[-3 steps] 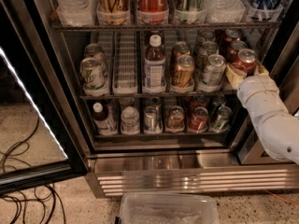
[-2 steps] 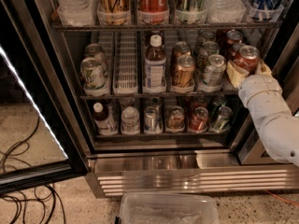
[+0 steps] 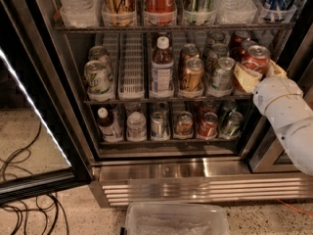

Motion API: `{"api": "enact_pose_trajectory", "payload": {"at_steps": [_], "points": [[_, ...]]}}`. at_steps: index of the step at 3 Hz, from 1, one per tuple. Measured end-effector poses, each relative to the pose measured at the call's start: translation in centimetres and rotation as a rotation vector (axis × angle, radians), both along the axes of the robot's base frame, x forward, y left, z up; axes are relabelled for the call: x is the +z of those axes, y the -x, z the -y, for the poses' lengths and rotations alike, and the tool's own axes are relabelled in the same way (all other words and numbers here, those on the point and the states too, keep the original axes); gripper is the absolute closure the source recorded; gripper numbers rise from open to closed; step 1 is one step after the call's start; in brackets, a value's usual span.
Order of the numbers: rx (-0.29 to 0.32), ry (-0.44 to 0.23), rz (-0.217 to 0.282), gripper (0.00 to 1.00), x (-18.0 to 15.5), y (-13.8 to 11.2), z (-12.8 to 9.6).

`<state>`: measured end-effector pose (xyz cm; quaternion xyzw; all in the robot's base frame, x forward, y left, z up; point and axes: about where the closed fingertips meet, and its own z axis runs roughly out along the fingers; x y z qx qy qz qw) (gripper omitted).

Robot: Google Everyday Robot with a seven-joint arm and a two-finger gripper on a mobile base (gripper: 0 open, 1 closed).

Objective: Pick coke can from middle shelf of fridge

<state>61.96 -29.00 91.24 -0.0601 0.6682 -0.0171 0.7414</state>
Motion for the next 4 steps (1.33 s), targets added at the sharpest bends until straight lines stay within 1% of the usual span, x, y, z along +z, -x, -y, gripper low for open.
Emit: {"api": "enact_pose_trajectory", "payload": {"at_steps": [1, 2, 3, 4], "points": [[0.054, 0.001, -0.019, 1.0, 0.6, 1.0, -0.9], [0.131, -0.021, -0.054, 1.0, 0.6, 2.4, -1.9], [0.23, -0.054, -0.124, 1.0, -0.4, 4.1, -3.3], [0.309, -0.089, -0.183, 1.0, -1.5, 5.3, -4.7]]}}
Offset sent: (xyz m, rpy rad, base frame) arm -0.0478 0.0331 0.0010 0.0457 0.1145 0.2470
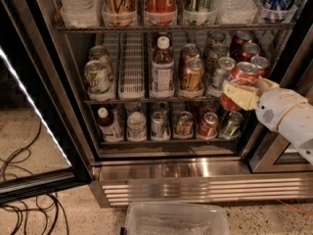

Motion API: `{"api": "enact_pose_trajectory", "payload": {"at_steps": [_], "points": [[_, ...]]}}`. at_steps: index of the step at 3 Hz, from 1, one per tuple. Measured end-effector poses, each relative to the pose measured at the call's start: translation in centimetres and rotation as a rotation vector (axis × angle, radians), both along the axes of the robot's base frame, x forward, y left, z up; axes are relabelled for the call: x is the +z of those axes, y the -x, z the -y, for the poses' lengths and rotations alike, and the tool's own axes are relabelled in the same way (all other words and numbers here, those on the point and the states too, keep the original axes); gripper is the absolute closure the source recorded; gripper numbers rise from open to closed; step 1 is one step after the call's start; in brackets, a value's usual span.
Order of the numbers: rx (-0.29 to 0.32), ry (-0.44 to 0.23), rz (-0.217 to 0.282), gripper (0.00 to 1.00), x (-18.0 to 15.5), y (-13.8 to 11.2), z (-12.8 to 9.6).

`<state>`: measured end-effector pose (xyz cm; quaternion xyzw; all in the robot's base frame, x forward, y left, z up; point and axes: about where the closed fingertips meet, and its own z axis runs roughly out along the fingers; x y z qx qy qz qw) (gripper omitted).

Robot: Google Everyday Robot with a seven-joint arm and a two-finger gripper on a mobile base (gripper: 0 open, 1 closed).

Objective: Pick coke can from middle shelf of fridge

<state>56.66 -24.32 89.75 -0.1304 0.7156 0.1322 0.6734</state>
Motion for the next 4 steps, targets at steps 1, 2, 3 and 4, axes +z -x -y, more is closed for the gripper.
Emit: {"api": "enact_pose_trajectory", "payload": {"at_steps": [1, 2, 3, 4], "points": [[0.014, 0.003, -0.008, 1.0, -0.2, 0.1, -0.4], [0.035, -0.002, -0.018, 1.0, -0.1, 0.5, -0.9], [0.118, -0.041, -0.046, 1.0, 0.3, 2.4, -2.2], [0.162, -0.032, -0.069, 1.0, -0.2, 3.0, -3.3]]}}
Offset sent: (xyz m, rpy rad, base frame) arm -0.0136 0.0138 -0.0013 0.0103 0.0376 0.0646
